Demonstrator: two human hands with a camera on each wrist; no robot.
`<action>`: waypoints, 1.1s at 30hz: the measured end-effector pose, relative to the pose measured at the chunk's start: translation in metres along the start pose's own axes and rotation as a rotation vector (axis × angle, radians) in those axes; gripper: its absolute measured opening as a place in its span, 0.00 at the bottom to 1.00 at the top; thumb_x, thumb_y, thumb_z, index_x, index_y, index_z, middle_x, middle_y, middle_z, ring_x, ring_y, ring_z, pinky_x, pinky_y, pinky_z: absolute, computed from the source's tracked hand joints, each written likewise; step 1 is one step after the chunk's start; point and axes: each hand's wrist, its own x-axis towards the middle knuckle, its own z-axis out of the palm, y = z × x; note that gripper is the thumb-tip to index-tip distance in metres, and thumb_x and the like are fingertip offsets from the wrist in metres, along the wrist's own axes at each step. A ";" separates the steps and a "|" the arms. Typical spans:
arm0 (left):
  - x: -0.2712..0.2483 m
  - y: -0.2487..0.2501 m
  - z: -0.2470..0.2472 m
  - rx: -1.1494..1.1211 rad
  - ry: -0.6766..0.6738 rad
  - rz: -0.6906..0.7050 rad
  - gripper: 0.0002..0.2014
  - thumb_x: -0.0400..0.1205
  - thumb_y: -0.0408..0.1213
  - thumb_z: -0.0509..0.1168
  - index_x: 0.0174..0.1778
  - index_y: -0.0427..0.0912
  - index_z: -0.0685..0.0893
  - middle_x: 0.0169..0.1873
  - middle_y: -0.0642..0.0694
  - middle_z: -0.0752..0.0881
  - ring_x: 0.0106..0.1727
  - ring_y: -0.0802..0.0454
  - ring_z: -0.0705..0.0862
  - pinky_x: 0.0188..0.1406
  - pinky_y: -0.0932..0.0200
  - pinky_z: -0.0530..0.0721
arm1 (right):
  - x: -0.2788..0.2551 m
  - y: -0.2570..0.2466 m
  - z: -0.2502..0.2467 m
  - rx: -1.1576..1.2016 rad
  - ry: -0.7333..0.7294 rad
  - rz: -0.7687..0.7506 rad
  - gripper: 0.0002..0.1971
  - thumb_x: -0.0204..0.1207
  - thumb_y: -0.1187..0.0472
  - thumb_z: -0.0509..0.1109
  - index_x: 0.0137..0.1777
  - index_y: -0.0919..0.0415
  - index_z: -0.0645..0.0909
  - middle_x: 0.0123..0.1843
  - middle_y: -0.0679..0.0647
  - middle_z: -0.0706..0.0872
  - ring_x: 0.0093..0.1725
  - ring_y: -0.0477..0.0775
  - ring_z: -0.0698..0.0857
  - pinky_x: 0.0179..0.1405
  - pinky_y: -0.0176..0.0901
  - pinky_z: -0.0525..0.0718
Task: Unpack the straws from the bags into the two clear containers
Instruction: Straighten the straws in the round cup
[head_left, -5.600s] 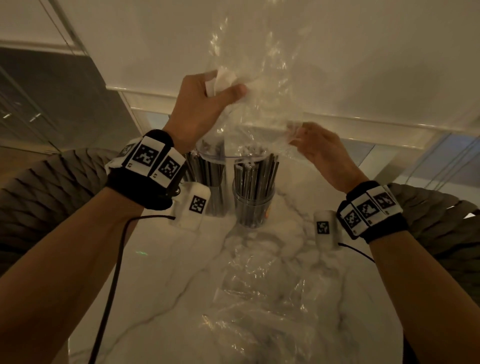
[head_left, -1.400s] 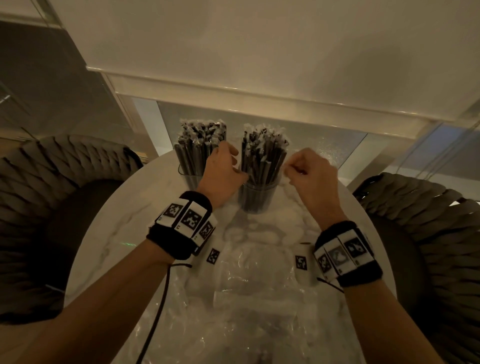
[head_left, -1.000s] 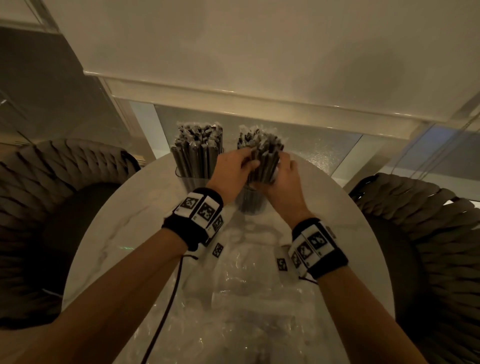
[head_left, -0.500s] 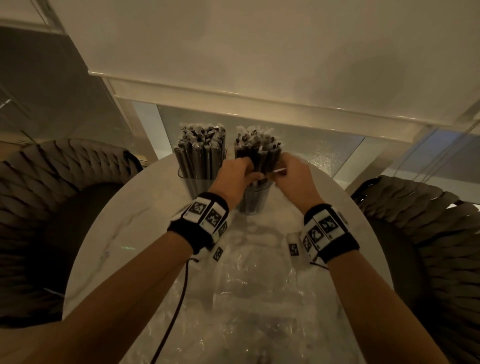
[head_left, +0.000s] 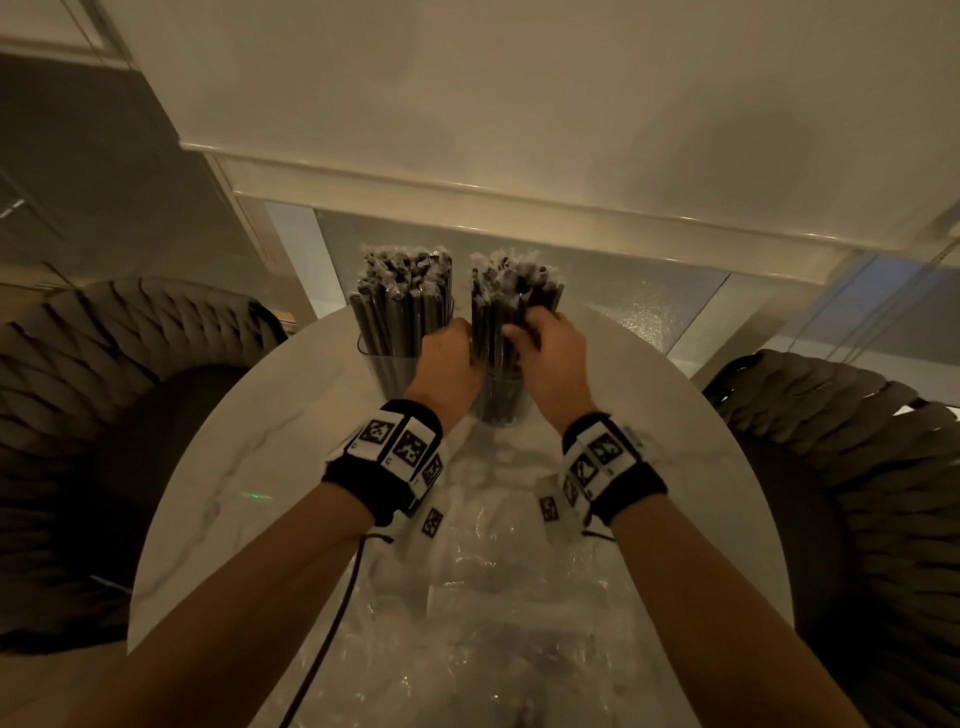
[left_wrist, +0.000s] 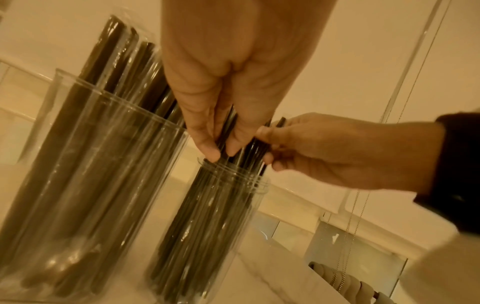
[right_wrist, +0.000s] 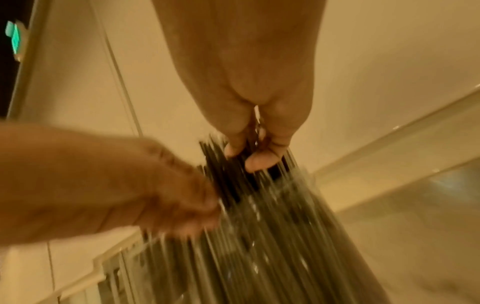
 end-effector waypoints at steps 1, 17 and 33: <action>0.000 0.000 -0.001 0.007 0.002 0.002 0.09 0.79 0.27 0.63 0.53 0.28 0.80 0.50 0.32 0.87 0.51 0.37 0.85 0.39 0.65 0.71 | 0.007 -0.003 -0.007 -0.004 -0.012 -0.013 0.11 0.81 0.60 0.67 0.54 0.69 0.82 0.49 0.63 0.85 0.44 0.55 0.82 0.34 0.19 0.71; 0.005 0.004 -0.010 -0.088 -0.053 -0.047 0.35 0.69 0.33 0.78 0.70 0.30 0.70 0.63 0.34 0.80 0.60 0.39 0.82 0.54 0.65 0.75 | 0.008 -0.002 -0.042 0.013 -0.157 0.000 0.12 0.71 0.71 0.74 0.54 0.67 0.85 0.45 0.60 0.89 0.38 0.48 0.86 0.32 0.16 0.78; 0.039 0.023 -0.007 -0.114 -0.040 0.064 0.33 0.68 0.37 0.78 0.68 0.43 0.73 0.58 0.36 0.83 0.63 0.39 0.79 0.62 0.52 0.76 | 0.030 0.001 -0.044 -0.030 -0.214 0.052 0.11 0.74 0.67 0.72 0.55 0.67 0.83 0.49 0.60 0.88 0.48 0.56 0.85 0.51 0.45 0.81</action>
